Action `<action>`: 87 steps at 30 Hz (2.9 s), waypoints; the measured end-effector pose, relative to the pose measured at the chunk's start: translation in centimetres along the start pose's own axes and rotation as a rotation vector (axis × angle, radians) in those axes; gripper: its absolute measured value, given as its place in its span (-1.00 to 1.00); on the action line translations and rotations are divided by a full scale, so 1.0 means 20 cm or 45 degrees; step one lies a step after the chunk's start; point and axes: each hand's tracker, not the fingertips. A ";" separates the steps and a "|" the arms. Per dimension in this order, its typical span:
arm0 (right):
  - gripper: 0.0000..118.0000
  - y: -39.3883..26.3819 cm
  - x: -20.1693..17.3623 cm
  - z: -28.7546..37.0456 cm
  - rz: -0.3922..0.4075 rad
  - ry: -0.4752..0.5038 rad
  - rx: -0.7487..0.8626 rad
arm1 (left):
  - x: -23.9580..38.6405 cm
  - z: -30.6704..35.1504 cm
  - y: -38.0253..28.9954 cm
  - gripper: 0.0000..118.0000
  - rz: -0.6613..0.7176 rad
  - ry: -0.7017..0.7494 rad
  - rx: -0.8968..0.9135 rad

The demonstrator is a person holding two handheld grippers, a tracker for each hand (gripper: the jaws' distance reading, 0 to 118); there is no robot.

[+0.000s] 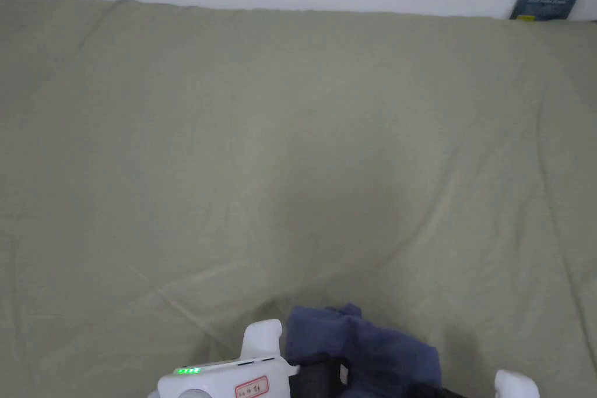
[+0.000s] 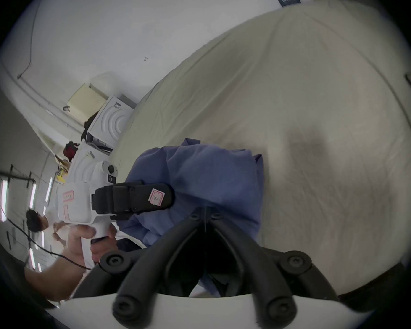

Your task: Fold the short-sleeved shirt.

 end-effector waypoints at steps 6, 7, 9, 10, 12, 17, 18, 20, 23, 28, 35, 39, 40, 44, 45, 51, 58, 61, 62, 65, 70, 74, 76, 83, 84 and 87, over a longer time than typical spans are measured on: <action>-0.96 -0.08 -0.08 0.10 0.071 -0.072 -0.025 | -0.31 0.56 0.09 -0.53 -0.051 0.219 0.116; -0.96 -0.10 -0.09 0.11 0.072 -0.075 -0.028 | -0.38 0.66 0.11 -0.53 -0.055 0.282 0.128; -0.96 -0.12 -0.14 0.13 0.075 -0.100 -0.028 | -0.60 0.95 0.18 -0.53 -0.042 0.409 0.149; -0.96 -0.13 -0.15 0.14 0.075 -0.114 -0.018 | -0.67 1.06 0.20 -0.53 -0.037 0.466 0.169; -0.96 -0.14 -0.19 0.16 0.071 -0.123 0.000 | -0.80 1.32 0.28 -0.53 -0.003 0.571 0.156; -0.96 -0.13 -0.31 0.20 0.083 -0.115 0.047 | -1.19 1.56 0.38 -0.52 0.122 0.599 0.154; -0.96 -0.13 -0.33 0.21 0.097 -0.124 0.055 | -1.20 1.55 0.38 -0.51 0.107 0.537 0.158; -0.96 -0.13 -0.35 0.23 0.096 -0.122 0.074 | -1.17 1.51 0.35 -0.12 0.124 0.480 0.106; -0.96 -0.11 -0.34 0.24 0.062 -0.091 0.088 | -1.14 1.61 0.34 0.41 0.121 0.519 0.124; -0.96 -0.11 -0.33 0.27 0.100 -0.100 0.088 | -1.05 2.07 0.31 0.90 0.092 0.655 0.361; -0.96 -0.10 -0.34 0.37 0.199 -0.174 0.206 | -0.84 2.16 0.15 -0.84 0.083 1.124 0.458; -0.96 0.04 -0.36 0.55 0.284 -0.309 0.368 | -0.55 1.89 0.15 -0.84 -0.233 1.060 0.534; -0.96 0.08 -0.38 0.59 0.318 -0.325 0.414 | -0.38 1.84 0.14 -0.84 -0.313 1.051 0.581; -0.96 0.28 -0.52 0.82 0.523 -0.447 0.672 | 0.25 1.55 0.09 -0.84 -0.665 0.928 0.945; -0.96 0.32 -0.56 0.87 0.545 -0.456 0.755 | 0.42 1.48 0.08 -0.84 -0.735 0.892 1.039; -0.96 0.44 -0.75 1.12 0.696 -0.493 1.063 | 1.00 1.29 0.06 -0.84 -0.887 0.804 1.396; -0.96 0.47 -0.83 1.23 0.757 -0.480 1.141 | 1.21 1.27 0.03 -0.84 -0.929 0.740 1.387; -0.96 0.48 -0.84 1.23 0.768 -0.486 1.137 | 1.26 1.26 0.00 -0.84 -0.954 0.747 1.361; -0.96 0.48 -0.84 1.22 0.772 -0.481 1.140 | 1.27 1.26 0.00 -0.84 -0.958 0.757 1.359; -0.96 0.48 -0.84 1.21 0.775 -0.497 1.160 | 1.25 1.26 0.02 -0.84 -0.949 0.749 1.355; -0.96 0.48 -0.82 1.19 0.764 -0.504 1.147 | 1.22 1.25 0.03 -0.84 -0.944 0.749 1.343; -0.88 0.48 -0.78 1.19 0.749 -0.487 1.145 | 1.23 1.25 0.02 0.00 -0.942 0.743 1.364; -0.53 0.47 -0.78 1.18 0.762 -0.490 1.157 | 1.20 1.25 0.05 0.33 -0.936 0.724 1.341; 0.90 0.48 -0.80 1.17 0.794 -0.520 1.160 | 1.20 1.24 0.03 1.00 -0.931 0.723 1.348; 1.00 0.46 -0.79 1.17 0.795 -0.506 1.167 | 1.22 1.26 0.03 1.00 -0.947 0.716 1.371; 1.00 0.46 -0.81 1.17 0.815 -0.483 1.192 | 1.24 1.27 0.03 1.00 -0.947 0.723 1.368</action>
